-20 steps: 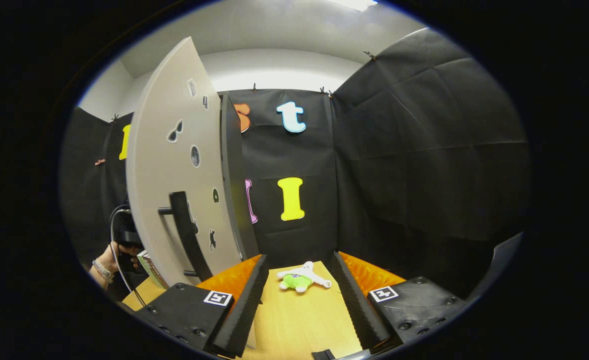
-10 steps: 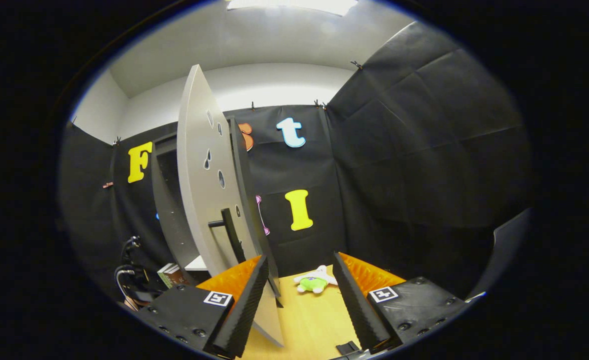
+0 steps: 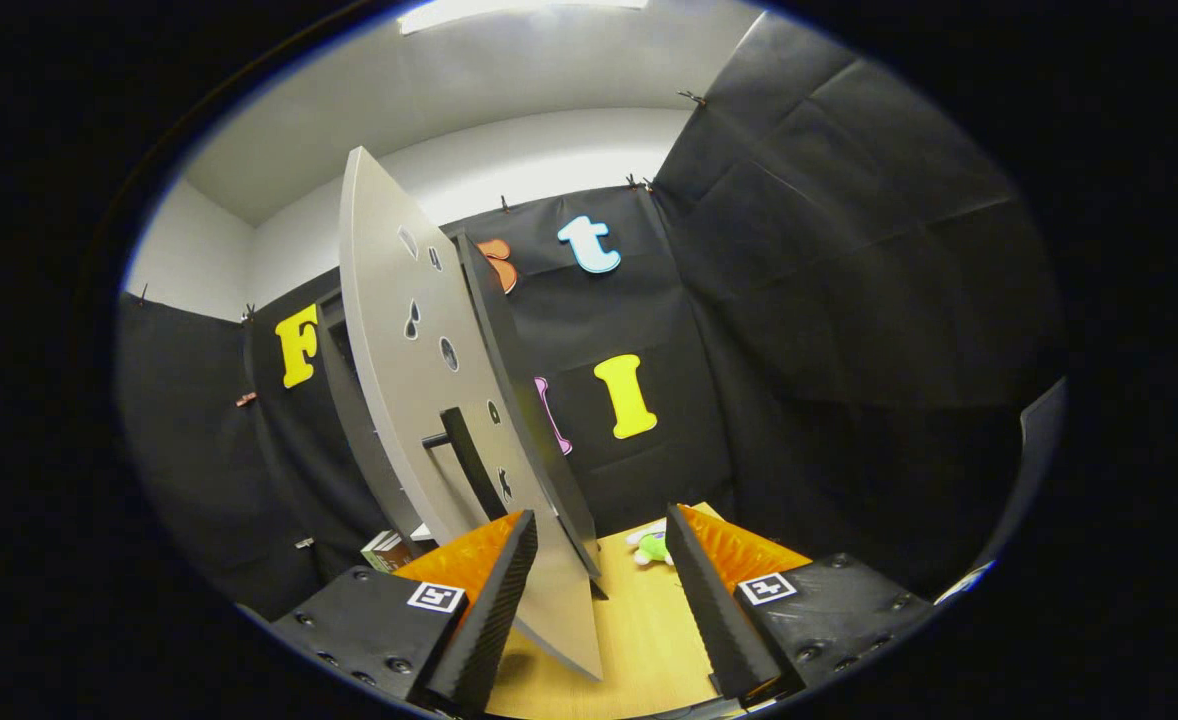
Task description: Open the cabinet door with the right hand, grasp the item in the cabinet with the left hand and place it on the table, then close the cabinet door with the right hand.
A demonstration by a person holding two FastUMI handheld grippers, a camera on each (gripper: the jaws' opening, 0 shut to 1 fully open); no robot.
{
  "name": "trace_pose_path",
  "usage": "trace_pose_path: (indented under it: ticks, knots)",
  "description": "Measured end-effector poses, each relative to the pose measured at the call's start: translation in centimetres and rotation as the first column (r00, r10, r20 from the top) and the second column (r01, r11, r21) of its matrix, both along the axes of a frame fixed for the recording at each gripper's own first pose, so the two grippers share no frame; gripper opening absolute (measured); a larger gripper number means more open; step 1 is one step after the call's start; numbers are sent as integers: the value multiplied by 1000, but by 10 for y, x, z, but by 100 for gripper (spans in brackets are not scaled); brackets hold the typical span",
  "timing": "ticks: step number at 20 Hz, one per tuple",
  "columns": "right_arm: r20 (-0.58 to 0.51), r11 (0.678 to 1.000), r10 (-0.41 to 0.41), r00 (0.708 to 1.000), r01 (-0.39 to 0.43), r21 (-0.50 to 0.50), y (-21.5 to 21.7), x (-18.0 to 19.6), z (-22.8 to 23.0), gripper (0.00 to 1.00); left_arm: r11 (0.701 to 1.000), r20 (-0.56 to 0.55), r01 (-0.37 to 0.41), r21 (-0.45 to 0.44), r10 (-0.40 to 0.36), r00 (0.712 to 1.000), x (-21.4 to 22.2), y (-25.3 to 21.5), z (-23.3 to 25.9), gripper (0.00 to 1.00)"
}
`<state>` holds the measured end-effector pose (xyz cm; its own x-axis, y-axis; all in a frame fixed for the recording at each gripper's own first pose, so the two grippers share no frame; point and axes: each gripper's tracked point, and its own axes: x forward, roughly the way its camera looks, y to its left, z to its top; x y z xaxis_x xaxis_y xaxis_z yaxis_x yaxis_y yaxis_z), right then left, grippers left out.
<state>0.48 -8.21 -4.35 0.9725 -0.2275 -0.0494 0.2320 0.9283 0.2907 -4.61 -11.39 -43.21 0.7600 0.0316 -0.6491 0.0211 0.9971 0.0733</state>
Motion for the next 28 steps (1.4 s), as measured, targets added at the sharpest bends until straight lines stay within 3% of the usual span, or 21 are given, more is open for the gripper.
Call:
trace_pose_path:
  ticks: [3,9,16,18,19,20,21,24,28]
  knots:
    - [-14,1000,-2,1000,2,-5,-16,6,-9,84,1000,5,-7,28,7,1000,0,2,-38,22]
    - [-117,999,-9,993,4,-42,-44,12,-36,84,998,-92,-31,63,37,995,-11,10,-107,23]
    - [-172,998,14,985,-25,-65,-48,21,-54,84,997,-109,-67,35,71,991,-15,15,-119,30]
    - [-168,996,21,986,-34,-77,-47,23,-53,84,995,-103,-77,64,84,991,-16,21,-118,42]
    - [-165,996,25,986,-39,-83,-45,25,-52,84,994,-105,-76,81,85,991,-16,24,-119,36]
    - [-164,995,33,986,-48,-87,-44,26,-50,84,993,-108,-73,98,83,991,-17,25,-117,54]
    - [-164,994,47,985,-62,-88,-41,28,-50,84,993,-106,-58,100,68,992,-18,22,-114,56]
    - [-158,990,96,983,-111,-86,-29,32,-47,84,998,-43,2,59,1,999,-11,4,-86,97]
    - [-131,979,178,975,-189,-74,-5,36,-40,84,995,130,97,20,-98,987,3,-20,11,93]
